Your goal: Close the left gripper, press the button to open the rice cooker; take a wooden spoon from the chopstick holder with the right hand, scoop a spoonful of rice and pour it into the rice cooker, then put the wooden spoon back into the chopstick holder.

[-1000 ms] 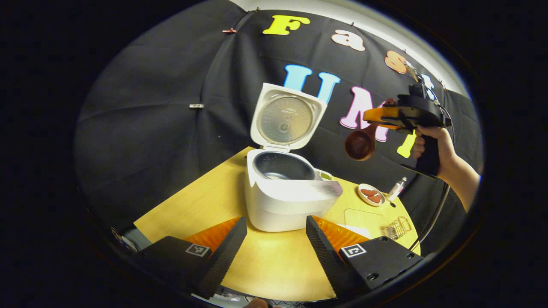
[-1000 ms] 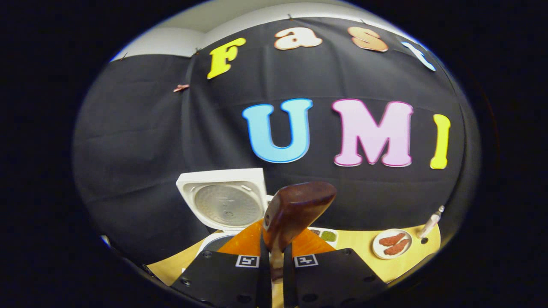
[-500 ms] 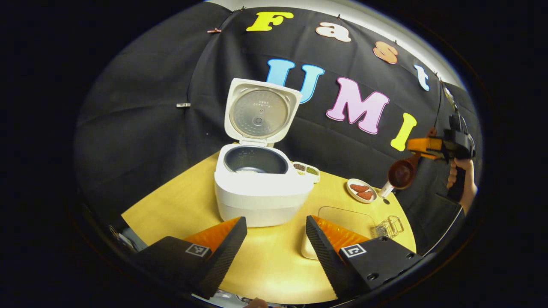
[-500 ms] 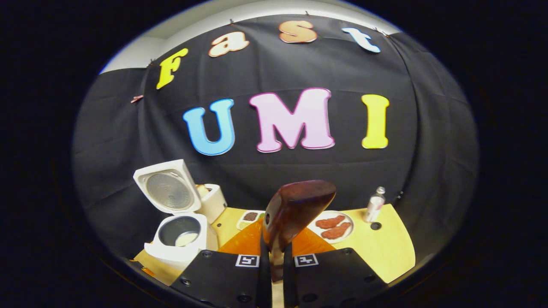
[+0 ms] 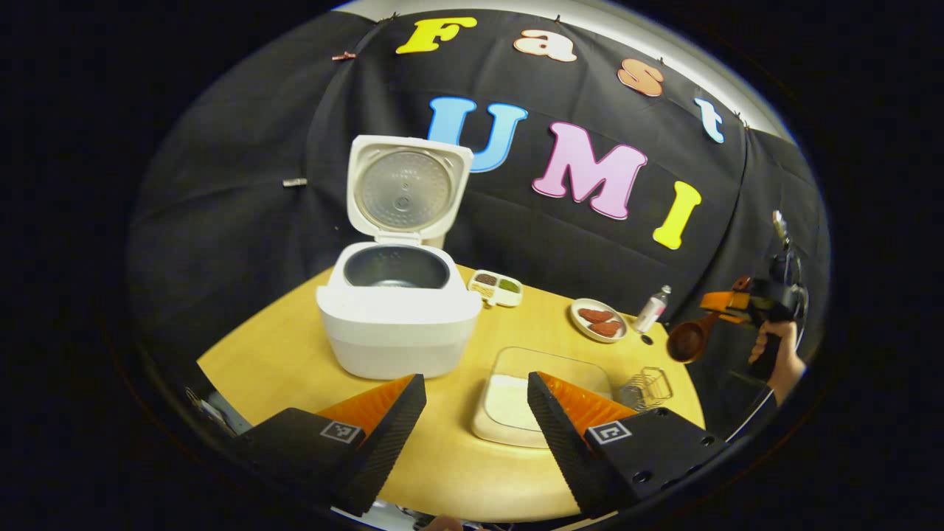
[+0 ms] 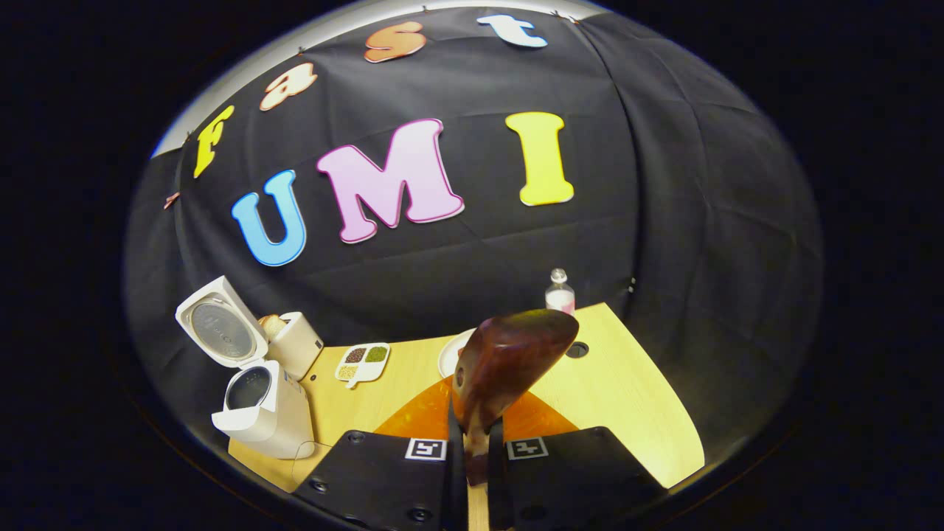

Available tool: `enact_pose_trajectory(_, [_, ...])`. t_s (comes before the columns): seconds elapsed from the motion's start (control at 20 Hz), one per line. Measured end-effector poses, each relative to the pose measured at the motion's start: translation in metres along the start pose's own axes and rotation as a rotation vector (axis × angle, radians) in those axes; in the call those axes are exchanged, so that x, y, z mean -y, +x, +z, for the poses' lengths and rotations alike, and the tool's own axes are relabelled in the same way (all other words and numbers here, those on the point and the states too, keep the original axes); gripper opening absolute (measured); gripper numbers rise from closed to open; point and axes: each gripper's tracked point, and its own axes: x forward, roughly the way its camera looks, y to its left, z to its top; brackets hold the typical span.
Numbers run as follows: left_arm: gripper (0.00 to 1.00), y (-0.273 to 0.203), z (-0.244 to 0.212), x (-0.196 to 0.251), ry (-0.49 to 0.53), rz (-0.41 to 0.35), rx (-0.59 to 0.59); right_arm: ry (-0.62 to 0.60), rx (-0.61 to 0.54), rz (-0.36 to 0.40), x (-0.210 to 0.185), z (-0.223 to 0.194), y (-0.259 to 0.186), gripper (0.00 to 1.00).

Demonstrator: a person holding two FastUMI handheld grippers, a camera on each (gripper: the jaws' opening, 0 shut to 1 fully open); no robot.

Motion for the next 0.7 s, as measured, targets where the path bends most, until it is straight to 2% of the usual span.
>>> enact_pose_trajectory(0.15, [0.96, -0.003, 0.005, 0.014, -0.083, 0.009, 0.013, 0.052, -0.061, -0.021, 0.026, -0.027, 0.013, 0.15])
enact_pose_trajectory(0.2, [0.98, -0.005, 0.009, 0.014, -0.091, 0.026, 0.026, 0.060, -0.084, -0.022, 0.031, -0.037, 0.017, 0.10])
enact_pose_trajectory(0.25, [0.96, -0.008, 0.012, 0.014, -0.093, 0.043, 0.038, 0.064, -0.108, -0.025, 0.035, -0.046, 0.021, 0.15])
enact_pose_trajectory(0.55, [0.96, -0.024, 0.011, 0.004, -0.062, 0.127, 0.046, 0.111, -0.179, -0.041, 0.043, -0.091, 0.038, 0.15])
enact_pose_trajectory(0.7, [0.96, -0.031, 0.008, 0.001, -0.084, 0.150, 0.042, 0.130, -0.204, -0.069, 0.050, -0.110, 0.045, 0.15])
